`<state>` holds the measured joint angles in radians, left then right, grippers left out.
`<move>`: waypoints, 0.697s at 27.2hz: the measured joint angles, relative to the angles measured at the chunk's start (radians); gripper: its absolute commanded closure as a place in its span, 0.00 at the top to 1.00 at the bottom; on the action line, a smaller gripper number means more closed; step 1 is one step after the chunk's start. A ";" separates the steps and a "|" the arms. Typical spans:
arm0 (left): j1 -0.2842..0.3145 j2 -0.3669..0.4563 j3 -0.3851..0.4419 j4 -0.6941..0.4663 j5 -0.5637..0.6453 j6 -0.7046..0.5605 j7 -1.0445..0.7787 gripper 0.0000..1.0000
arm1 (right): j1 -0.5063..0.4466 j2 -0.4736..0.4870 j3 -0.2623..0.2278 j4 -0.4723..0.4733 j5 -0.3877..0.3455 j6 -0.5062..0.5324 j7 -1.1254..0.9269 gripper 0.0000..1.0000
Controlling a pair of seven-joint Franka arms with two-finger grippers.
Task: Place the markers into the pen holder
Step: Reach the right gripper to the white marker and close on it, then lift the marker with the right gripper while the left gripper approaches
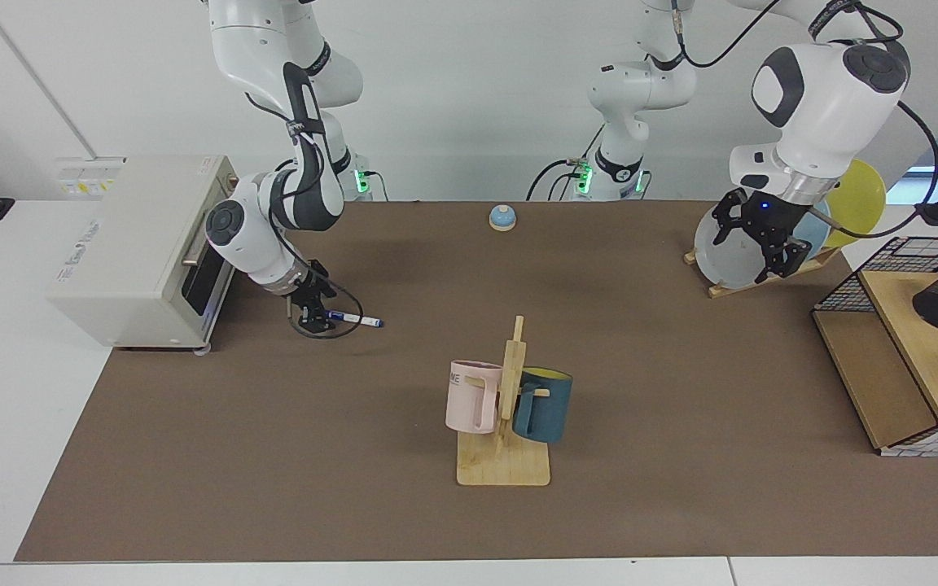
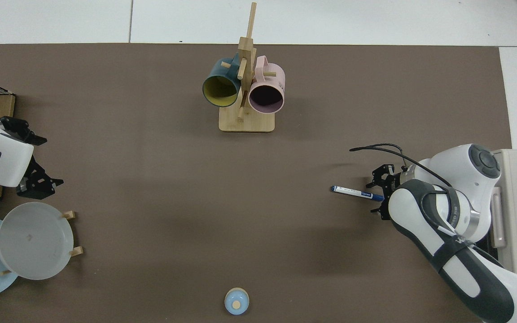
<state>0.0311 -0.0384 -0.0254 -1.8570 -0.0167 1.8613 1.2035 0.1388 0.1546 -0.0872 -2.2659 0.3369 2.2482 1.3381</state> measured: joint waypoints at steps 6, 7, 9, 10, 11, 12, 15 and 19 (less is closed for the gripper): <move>0.000 0.000 0.000 -0.001 0.000 0.011 0.072 1.00 | 0.000 -0.002 0.000 0.002 0.000 0.005 -0.023 0.08; 0.000 0.000 -0.001 -0.001 0.000 0.011 0.077 1.00 | 0.000 -0.002 0.000 0.003 0.000 0.005 -0.032 0.00; -0.001 0.000 -0.002 -0.002 0.000 0.011 0.083 1.00 | 0.000 -0.003 0.000 0.003 0.000 0.006 -0.047 0.00; -0.001 0.000 -0.003 -0.002 0.000 0.011 0.085 1.00 | 0.000 -0.003 0.000 0.003 0.000 0.006 -0.051 0.00; -0.001 0.000 -0.003 -0.002 0.000 0.011 0.089 1.00 | 0.000 -0.003 0.000 0.003 0.000 0.006 -0.055 0.00; -0.001 0.000 -0.005 -0.002 0.000 0.011 0.096 1.00 | 0.000 -0.003 0.000 0.003 0.000 0.006 -0.060 0.00; -0.001 0.000 -0.009 -0.002 -0.006 0.011 0.127 1.00 | 0.000 -0.003 0.000 0.003 0.000 0.005 -0.075 0.00; -0.005 0.003 -0.014 -0.002 -0.022 0.015 0.177 1.00 | 0.003 -0.003 0.004 0.004 0.000 0.002 -0.088 0.00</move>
<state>0.0257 -0.0353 -0.0392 -1.8593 -0.0390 1.8762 1.3808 0.1415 0.1514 -0.0833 -2.2619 0.3370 2.2506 1.2499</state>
